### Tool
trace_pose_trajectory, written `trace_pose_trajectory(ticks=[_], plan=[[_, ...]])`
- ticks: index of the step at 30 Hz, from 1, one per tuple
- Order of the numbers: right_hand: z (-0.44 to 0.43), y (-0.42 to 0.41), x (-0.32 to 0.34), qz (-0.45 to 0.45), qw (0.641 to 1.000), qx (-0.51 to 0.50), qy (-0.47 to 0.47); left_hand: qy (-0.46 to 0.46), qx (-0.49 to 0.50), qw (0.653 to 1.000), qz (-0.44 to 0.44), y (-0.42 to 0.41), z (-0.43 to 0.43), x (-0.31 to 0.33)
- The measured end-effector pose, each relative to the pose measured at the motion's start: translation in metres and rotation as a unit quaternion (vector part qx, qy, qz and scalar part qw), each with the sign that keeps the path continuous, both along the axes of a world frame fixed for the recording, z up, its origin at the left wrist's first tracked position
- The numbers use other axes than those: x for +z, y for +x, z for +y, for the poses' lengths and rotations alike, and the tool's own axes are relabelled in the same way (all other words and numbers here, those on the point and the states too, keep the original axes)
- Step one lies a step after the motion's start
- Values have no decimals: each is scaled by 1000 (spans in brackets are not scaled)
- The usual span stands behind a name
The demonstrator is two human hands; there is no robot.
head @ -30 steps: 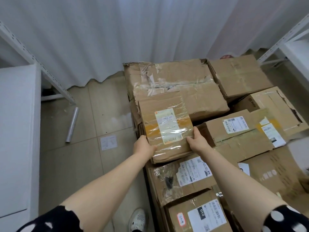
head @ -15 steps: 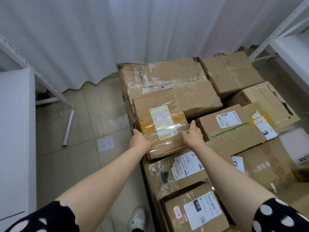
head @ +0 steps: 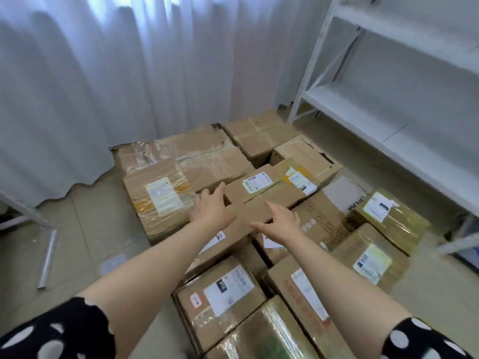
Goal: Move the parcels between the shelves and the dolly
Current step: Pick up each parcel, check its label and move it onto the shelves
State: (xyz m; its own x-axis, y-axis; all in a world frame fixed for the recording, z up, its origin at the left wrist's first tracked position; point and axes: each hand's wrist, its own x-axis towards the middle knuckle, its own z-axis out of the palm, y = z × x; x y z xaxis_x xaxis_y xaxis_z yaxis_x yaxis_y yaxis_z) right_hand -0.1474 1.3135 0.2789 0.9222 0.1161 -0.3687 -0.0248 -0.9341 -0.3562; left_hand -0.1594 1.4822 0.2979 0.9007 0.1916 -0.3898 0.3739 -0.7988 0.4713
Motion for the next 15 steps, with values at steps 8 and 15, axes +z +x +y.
trace_pose_trajectory(ticks=[8,15], plan=[[-280,-129,82,-73,992,-99,-12,124,-235,963,-54,-98,-277,78],[-482,-232,134,-63,966,-250,-22,144,-400,899,-104,-148,-489,129]])
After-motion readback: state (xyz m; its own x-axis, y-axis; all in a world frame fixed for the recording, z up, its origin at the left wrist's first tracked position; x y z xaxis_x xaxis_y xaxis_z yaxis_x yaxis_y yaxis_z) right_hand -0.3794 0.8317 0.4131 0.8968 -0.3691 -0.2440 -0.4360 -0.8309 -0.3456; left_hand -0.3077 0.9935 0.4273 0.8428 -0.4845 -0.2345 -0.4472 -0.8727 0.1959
